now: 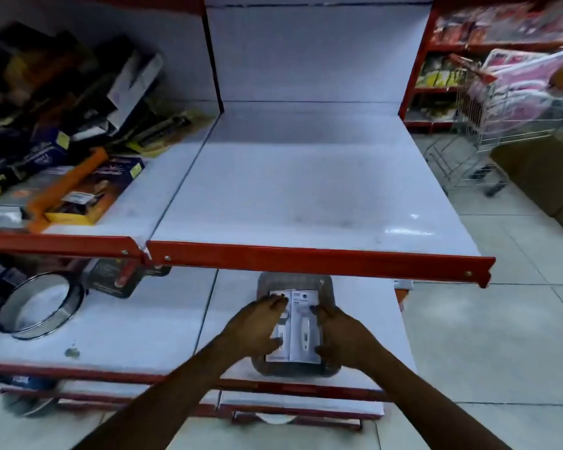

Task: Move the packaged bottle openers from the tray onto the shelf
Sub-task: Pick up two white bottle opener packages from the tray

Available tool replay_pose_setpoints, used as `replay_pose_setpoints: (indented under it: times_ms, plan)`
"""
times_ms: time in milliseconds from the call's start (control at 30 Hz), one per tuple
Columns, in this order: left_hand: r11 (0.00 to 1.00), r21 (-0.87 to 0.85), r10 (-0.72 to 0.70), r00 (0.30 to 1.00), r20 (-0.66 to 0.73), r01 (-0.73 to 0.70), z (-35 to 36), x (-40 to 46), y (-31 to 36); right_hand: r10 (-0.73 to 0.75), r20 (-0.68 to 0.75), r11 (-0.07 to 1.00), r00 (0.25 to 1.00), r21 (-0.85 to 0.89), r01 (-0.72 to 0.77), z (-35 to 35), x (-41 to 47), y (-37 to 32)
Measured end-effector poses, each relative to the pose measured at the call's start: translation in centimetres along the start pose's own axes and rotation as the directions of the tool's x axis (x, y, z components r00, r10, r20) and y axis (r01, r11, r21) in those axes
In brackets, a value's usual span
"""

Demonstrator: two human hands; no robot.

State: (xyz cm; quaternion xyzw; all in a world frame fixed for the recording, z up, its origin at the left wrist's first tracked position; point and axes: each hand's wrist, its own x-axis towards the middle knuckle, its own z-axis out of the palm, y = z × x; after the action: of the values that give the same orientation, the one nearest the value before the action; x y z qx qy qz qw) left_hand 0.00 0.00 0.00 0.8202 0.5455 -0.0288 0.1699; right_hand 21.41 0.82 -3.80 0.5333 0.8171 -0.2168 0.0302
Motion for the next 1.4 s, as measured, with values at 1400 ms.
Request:
replay_pose_setpoints:
  times_ms: [1400]
  plan:
    - [0.707,-0.559,-0.144,0.686,-0.713,-0.434,-28.1,-5.8,3.4,-0.019,-0.689,0.742,0.724,0.476,0.472,-31.5,-8.0,-9.0]
